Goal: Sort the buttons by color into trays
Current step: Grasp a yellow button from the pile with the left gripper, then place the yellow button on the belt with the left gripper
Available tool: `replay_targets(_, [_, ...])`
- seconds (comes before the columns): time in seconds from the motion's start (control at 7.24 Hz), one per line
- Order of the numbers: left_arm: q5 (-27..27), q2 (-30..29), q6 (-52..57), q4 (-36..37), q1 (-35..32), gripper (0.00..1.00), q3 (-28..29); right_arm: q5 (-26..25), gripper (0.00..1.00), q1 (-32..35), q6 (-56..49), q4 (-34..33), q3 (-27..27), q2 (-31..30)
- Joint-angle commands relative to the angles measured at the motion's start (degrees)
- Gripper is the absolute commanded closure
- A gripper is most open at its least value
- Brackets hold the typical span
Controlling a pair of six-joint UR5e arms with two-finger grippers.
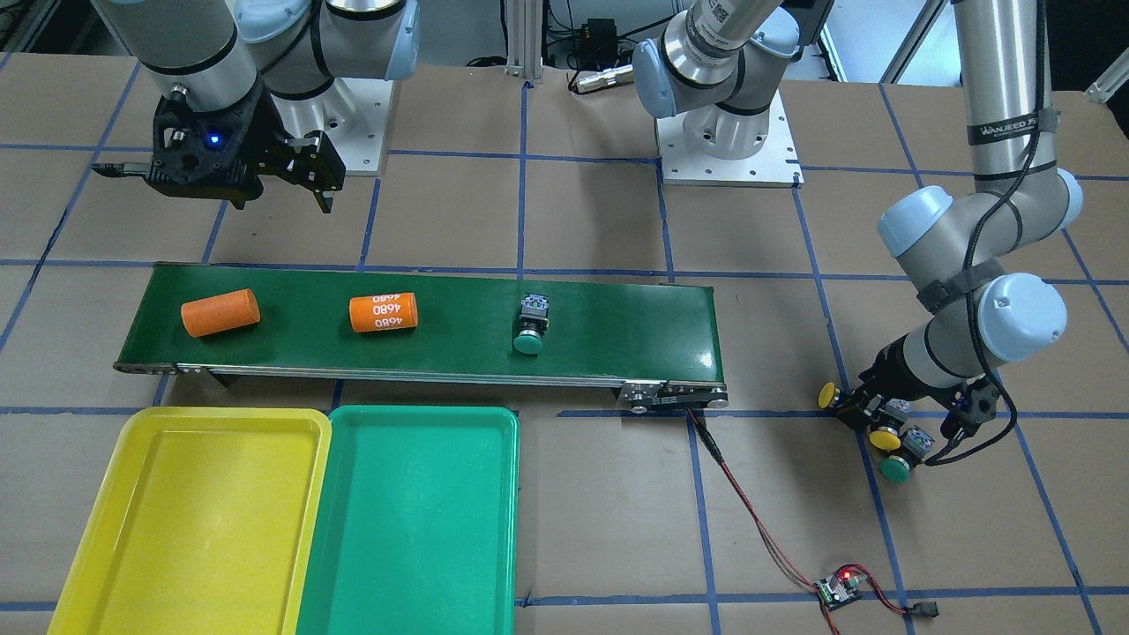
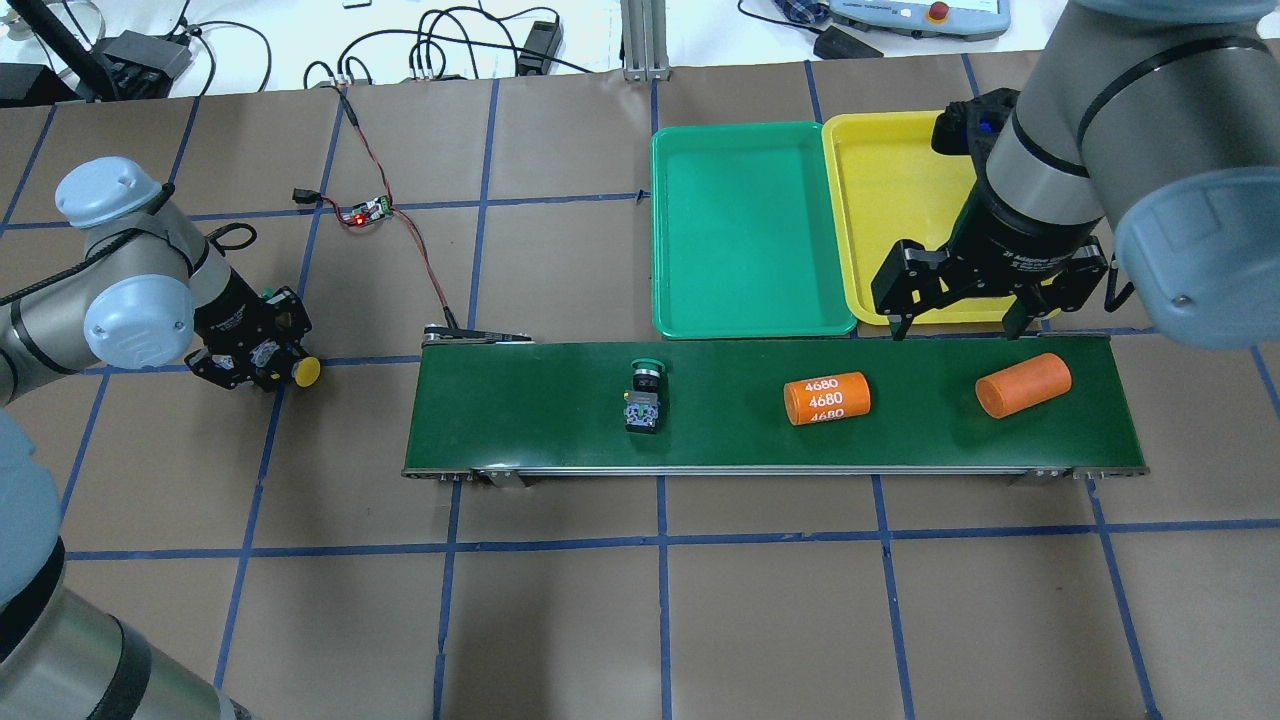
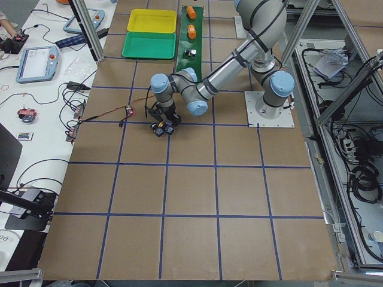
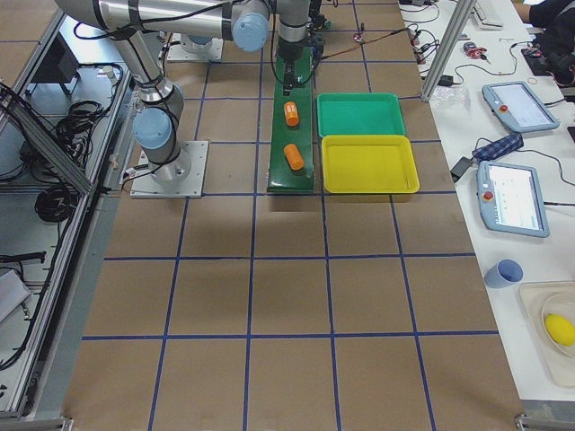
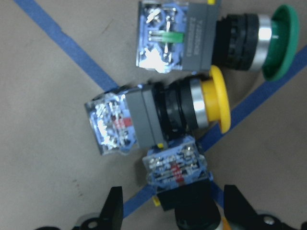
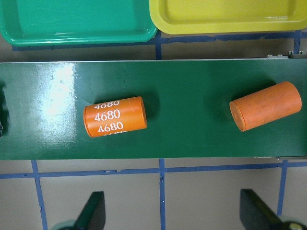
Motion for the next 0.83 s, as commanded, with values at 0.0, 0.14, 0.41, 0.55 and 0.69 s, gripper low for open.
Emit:
replay_targets(0.0, [-0.1,-0.5,3.9,1.0,0.0,1.00,0.4,0.0,0.00,0.2,0.5,-1.6,0.1,0.3])
replay_targets(0.14, [0.4,0.5,7.4,-2.3,-0.7,1.00,2.6,0.8,0.00,0.3,0.4,-1.6,0.1,0.5])
replay_targets(0.41, [-0.8,5.6,8.8,-18.2,-4.0,1.00,7.9,0.8,0.00,0.4,0.3,-2.3,0.1,4.0])
replay_targets(0.55, [-0.9,9.1,10.9,-20.4,-7.3,1.00,7.7,0.8,0.00,0.4,0.2,-3.0,0.0,4.9])
replay_targets(0.69, [-4.2,11.0,14.9,-22.2,-12.6,1.00,6.4,0.5,0.00,0.4,0.5,-3.1,-0.3,5.2])
